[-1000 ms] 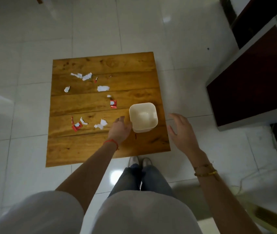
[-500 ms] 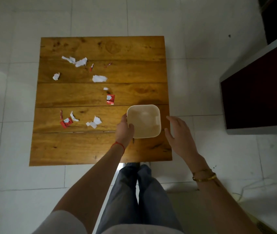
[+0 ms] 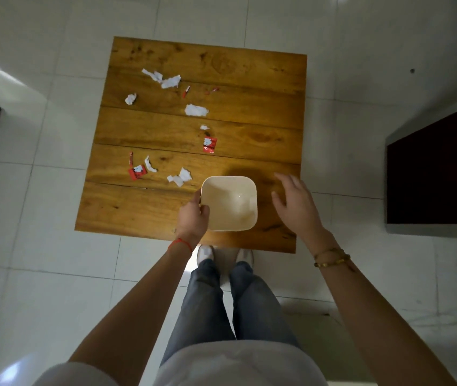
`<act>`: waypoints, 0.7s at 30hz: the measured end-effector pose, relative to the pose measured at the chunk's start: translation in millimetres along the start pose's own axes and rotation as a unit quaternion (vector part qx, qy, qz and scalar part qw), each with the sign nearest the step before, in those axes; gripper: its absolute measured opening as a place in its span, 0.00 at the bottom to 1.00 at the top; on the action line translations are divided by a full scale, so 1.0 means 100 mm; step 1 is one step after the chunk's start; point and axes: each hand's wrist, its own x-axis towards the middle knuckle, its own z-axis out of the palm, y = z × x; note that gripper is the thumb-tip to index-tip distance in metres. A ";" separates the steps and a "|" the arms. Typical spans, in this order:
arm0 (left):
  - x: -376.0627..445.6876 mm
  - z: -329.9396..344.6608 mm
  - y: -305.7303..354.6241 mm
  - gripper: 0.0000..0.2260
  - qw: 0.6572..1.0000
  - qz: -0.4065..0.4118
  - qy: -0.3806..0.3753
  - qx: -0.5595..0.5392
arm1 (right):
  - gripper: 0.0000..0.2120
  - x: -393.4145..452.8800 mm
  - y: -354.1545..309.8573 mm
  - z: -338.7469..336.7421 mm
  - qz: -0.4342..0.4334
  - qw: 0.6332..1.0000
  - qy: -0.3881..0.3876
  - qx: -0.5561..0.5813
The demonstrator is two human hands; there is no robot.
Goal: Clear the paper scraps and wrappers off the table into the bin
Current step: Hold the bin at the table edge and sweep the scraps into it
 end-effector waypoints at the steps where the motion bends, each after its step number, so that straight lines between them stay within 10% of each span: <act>1: -0.06 -0.07 -0.08 0.19 1.000 -0.006 0.001 0.004 | 0.21 0.00 -0.07 0.03 -0.002 1.000 -0.006 -0.003; 21: -0.78 -1.44 -2.09 0.20 0.998 -0.022 -0.058 -0.021 | 0.24 -0.33 -1.84 1.68 -0.011 0.998 -0.050 -0.037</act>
